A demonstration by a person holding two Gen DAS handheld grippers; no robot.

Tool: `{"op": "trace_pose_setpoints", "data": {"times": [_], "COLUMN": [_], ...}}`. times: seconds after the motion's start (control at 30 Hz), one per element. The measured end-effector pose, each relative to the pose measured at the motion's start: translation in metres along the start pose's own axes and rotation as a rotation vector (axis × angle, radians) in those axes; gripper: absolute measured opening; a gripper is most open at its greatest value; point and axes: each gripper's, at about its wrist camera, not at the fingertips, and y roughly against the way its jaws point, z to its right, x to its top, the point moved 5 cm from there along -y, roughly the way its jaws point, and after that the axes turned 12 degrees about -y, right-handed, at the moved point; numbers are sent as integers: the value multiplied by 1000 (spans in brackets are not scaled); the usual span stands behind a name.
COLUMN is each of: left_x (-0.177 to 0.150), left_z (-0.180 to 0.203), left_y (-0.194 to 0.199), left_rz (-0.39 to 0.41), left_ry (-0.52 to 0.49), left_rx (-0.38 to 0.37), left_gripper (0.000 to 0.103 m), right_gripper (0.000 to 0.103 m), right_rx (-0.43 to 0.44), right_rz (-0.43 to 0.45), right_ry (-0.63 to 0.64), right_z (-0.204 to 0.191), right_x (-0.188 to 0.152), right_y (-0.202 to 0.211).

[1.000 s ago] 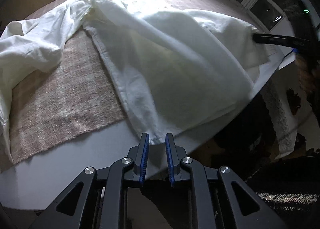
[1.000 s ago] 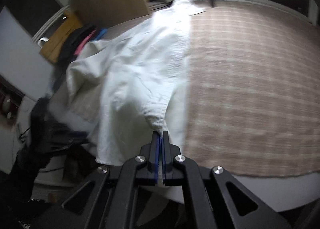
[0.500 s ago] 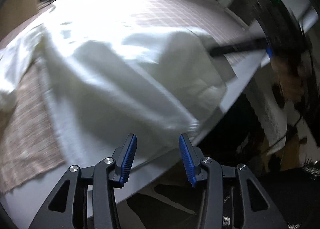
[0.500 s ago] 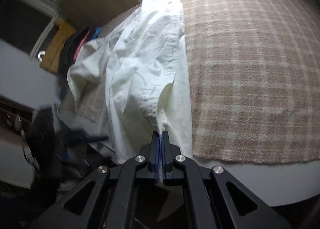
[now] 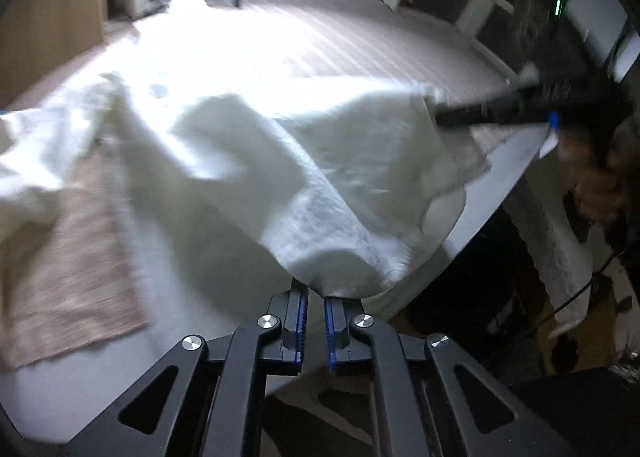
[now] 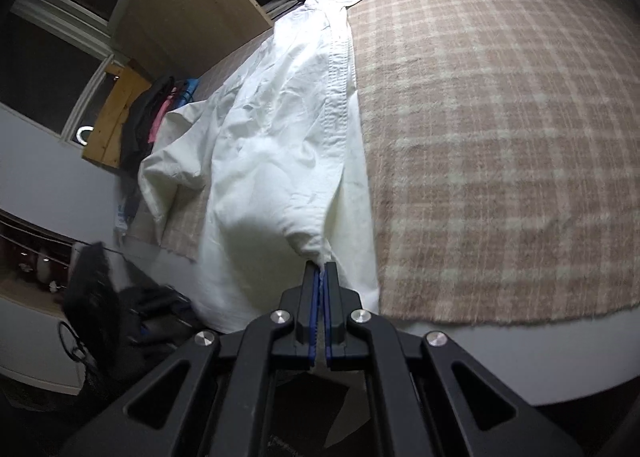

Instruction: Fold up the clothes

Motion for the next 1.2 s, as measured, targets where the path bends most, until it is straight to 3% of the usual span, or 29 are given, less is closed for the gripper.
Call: {"op": "trace_pose_setpoints", "data": {"times": [0.1, 0.2, 0.27, 0.4, 0.57, 0.8, 1.0, 1.2], "left_x": [-16, -47, -58, -51, -35, -26, -24, -22], "left_z": [-11, -34, -39, -43, -54, -63, -47, -37], "left_y": [33, 32, 20, 14, 14, 8, -4, -6], "left_rz": [25, -32, -57, -46, -44, -67, -99, -109], "left_ry": [37, 81, 114, 143, 118, 90, 65, 41], "left_rx": [44, 64, 20, 21, 56, 5, -44, -64], "left_gripper": [7, 4, 5, 18, 20, 38, 38, 38], "right_gripper": [2, 2, 2, 2, 2, 4, 6, 18], "right_rx": [-21, -51, -47, -20, 76, -43, -84, -79], "right_rz": [-49, -109, -131, -111, 8, -58, -74, -91], "right_ry": [9, 0, -12, 3, 14, -35, 2, 122], "right_z": [4, 12, 14, 5, -10, 28, 37, 10], "right_x": [-15, -27, -29, -22, -6, -9, 4, 21], "right_y": [-15, -41, -50, -36, 9, -19, -32, -34]}}
